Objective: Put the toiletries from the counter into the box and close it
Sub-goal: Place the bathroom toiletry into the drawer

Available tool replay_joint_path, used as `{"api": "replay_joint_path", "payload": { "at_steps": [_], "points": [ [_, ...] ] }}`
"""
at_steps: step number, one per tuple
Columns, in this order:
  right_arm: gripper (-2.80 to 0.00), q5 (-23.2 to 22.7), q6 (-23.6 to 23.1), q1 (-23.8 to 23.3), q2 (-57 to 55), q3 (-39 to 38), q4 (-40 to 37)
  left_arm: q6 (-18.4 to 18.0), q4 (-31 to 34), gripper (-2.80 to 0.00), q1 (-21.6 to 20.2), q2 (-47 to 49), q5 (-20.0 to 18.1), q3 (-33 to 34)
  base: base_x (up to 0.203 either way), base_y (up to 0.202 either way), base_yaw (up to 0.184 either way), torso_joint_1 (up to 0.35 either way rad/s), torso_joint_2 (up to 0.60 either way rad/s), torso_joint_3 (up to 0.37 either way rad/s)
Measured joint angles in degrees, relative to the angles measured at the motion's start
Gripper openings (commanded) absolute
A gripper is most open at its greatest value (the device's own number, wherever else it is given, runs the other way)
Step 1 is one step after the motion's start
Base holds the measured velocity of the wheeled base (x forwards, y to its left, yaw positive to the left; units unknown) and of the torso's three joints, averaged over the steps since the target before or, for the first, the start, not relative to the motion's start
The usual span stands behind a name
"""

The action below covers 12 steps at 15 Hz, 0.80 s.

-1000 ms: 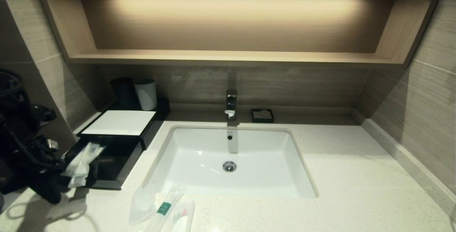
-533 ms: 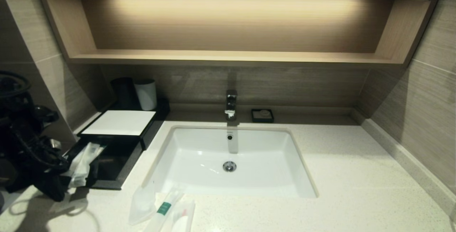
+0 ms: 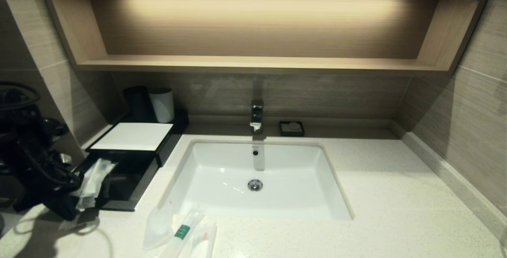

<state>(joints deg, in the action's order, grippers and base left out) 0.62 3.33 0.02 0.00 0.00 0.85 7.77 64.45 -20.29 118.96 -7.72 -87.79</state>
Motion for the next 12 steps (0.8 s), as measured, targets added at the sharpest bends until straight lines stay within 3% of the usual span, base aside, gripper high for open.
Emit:
{"api": "replay_joint_path", "payload": {
  "at_steps": [3, 12],
  "points": [
    [-2.80, 0.02, 0.00, -0.02, 0.00, 0.00, 0.00, -0.01, -3.52, -2.80, 0.00, 0.87, -0.13, -0.36, 0.000, 0.000, 0.000, 0.000, 0.00, 0.000],
    [-2.80, 0.00, 0.00, 0.00, 0.00, 0.00, 0.00, -0.24, -5.76, -2.80, 0.44, 1.03, -0.46, -2.62, 0.000, 0.000, 0.000, 0.000, 0.00, 0.000]
  ]
}}
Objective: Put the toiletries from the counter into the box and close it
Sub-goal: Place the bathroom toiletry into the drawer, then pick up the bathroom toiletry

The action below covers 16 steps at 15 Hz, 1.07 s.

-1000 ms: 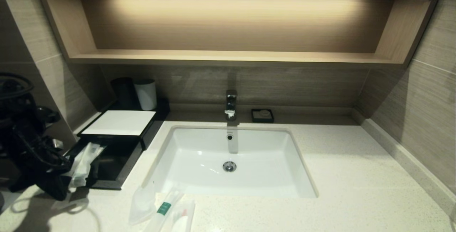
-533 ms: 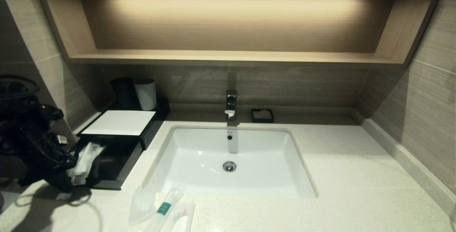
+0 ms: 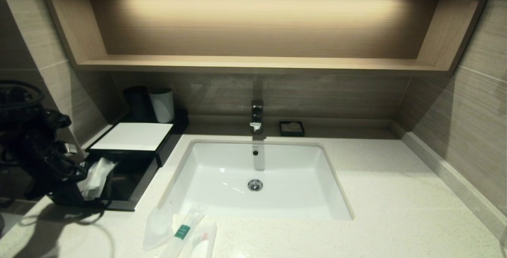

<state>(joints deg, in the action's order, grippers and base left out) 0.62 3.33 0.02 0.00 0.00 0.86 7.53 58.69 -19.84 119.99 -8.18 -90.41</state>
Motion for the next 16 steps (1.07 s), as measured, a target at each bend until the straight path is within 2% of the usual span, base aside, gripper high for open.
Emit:
{"api": "replay_joint_path", "payload": {
  "at_steps": [6, 9, 10, 12, 14, 16],
  "points": [
    [-2.80, 0.00, 0.00, -0.02, 0.00, 0.00, 0.00, -0.01, -3.12, -2.80, 0.80, -0.12, -0.09, -1.56, 0.000, 0.000, 0.000, 0.000, 0.00, 0.000],
    [-2.80, 0.00, -0.02, -0.02, 0.00, 0.00, -0.01, -0.85, -2.27, -2.80, 1.36, -2.06, -0.59, -1.73, 0.000, 0.000, 0.000, 0.000, 0.00, 0.000],
    [-2.80, -0.02, 0.00, 0.00, 0.00, 0.00, 0.00, -1.87, -0.42, -2.80, 1.93, -3.67, -0.80, -1.81, 0.000, 0.000, 0.000, 0.000, 0.00, 0.000],
    [-2.80, -0.02, -0.02, 0.00, 0.00, 0.00, 0.00, -4.76, 8.17, -2.80, 4.26, -7.69, -1.17, -1.81, 0.000, 0.000, 0.000, 0.000, 0.00, 0.000],
    [-2.80, -0.01, 0.00, 0.00, 0.00, 0.00, 0.00, -6.59, 17.60, -2.80, 7.97, -12.42, -1.90, -0.94, 0.000, 0.000, 0.000, 0.000, 0.00, 0.000],
    [-2.80, 0.00, -0.02, 0.00, 0.00, 0.00, 0.00, -7.50, 22.14, -2.80, 12.93, -17.04, -2.25, 0.90, 0.000, 0.000, 0.000, 0.000, 0.00, 0.000]
  ]
}}
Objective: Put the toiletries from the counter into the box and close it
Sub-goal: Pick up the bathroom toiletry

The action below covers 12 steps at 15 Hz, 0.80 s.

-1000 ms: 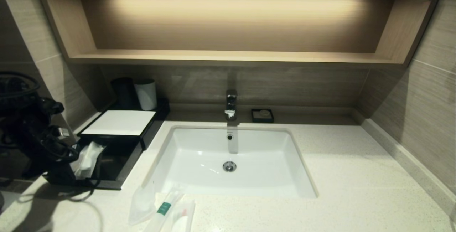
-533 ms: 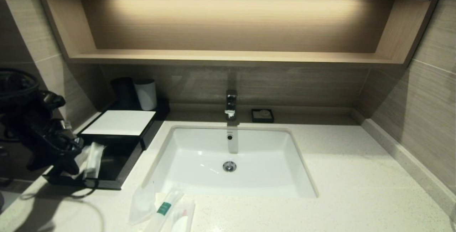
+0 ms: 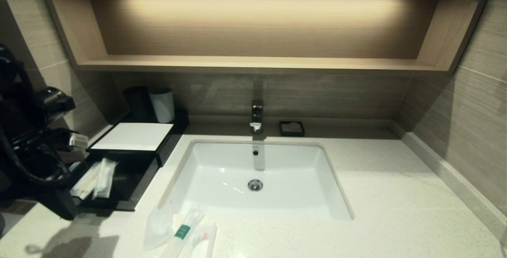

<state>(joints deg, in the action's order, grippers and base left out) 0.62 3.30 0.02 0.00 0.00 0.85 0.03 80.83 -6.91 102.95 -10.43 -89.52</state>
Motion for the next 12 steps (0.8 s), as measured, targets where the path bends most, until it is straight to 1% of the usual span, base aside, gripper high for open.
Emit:
{"api": "replay_joint_path", "payload": {
  "at_steps": [1, 2, 3, 5, 6, 8, 10, 12],
  "points": [
    [-2.80, -0.01, 0.01, 0.00, 0.00, 0.00, -0.01, -1.05, 0.44, -2.80, 2.50, -1.79, -0.09, 1.02, 0.000, 0.000, 0.000, 0.000, 0.00, 0.000],
    [-2.80, 0.00, 0.01, 0.00, 0.00, 0.00, 0.00, -2.45, 0.60, 0.00, 5.27, -3.25, -0.11, 1.92, 0.000, 0.000, 0.000, 0.000, 0.00, 0.000],
    [-2.80, 0.00, 0.02, 0.00, 0.00, 0.00, 0.00, -3.14, 0.64, 0.00, 7.77, -4.16, -0.11, 2.50, 0.000, 0.000, 0.000, 0.000, 0.00, 0.000],
    [-2.80, -0.02, 0.01, -0.02, 0.00, 0.00, 0.00, -2.45, 0.16, 0.00, 12.65, -4.94, -0.20, 3.05, 0.000, 0.000, 0.000, 0.000, 0.00, 0.000],
    [-2.80, -0.02, 0.02, -0.02, 0.00, 0.00, 0.00, -1.12, -0.97, 0.00, 15.30, -4.96, -0.18, 3.22, 0.000, 0.000, 0.000, 0.000, 0.00, 0.000],
    [-2.80, -0.02, 0.02, -0.02, 0.00, 0.00, 0.00, 2.76, -4.82, 0.00, 20.09, -4.20, -0.13, 3.73, 0.000, 0.000, 0.000, 0.000, 0.00, 0.000],
    [-2.80, -0.01, -0.02, 0.00, 0.00, 0.00, 0.00, 5.19, -9.77, 0.00, 22.32, -2.53, 0.23, 4.91, 0.000, 0.000, 0.000, 0.000, 0.00, 0.000],
    [-2.80, -0.02, 0.02, 0.00, 0.00, 0.00, 0.00, 7.75, -15.98, 0.00, 23.06, -0.21, 2.06, 6.54, 0.000, 0.000, 0.000, 0.000, 0.00, 0.000]
  ]
}}
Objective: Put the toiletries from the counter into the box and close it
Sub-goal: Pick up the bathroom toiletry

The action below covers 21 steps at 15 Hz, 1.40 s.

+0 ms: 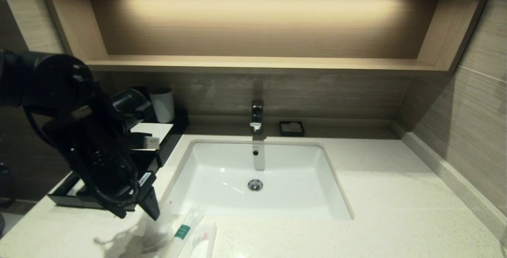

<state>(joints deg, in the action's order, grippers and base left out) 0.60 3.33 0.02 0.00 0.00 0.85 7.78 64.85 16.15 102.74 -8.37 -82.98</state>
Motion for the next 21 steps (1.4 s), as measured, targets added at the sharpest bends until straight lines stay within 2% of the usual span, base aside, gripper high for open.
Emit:
{"api": "replay_joint_path", "payload": {
  "at_steps": [3, 4, 13, 19, 20, 21],
  "points": [
    [-2.80, 0.00, 0.00, -0.02, 0.00, 0.00, 0.00, 4.97, -8.97, 0.00, 1.05, 3.75, 7.20, 3.67, 0.000, 0.000, 0.000, 0.000, 0.00, 0.000],
    [-2.80, 0.02, -0.02, -0.02, 0.00, 0.00, 0.00, 5.27, -9.86, 0.00, 1.15, 4.56, 7.64, 4.21, 0.000, 0.000, 0.000, 0.000, 0.00, 0.000],
    [-2.80, 0.02, -0.02, -0.02, 0.00, 0.00, 0.00, 6.67, -11.20, 0.00, 1.16, 7.55, 7.72, 5.75, 0.000, 0.000, 0.000, 0.000, 0.00, 0.000],
    [-2.80, 0.01, 0.00, 0.00, 0.00, 0.00, 0.00, 8.20, -14.65, 0.00, 1.27, 8.50, 7.52, 7.67, 0.000, 0.000, 0.000, 0.000, 0.00, 0.000],
    [-2.80, 0.02, -0.02, 0.00, 0.00, 0.00, 0.00, 8.20, -15.02, -2.80, 1.27, 8.59, 7.49, 8.08, 0.000, 0.000, 0.000, 0.000, 0.00, 0.000],
    [-2.80, -0.02, -0.02, 0.00, 0.00, 0.00, 0.00, 8.23, -15.57, -2.80, 1.26, 8.65, 7.47, 8.57, 0.000, 0.000, 0.000, 0.000, 0.00, 0.000]
  ]
}}
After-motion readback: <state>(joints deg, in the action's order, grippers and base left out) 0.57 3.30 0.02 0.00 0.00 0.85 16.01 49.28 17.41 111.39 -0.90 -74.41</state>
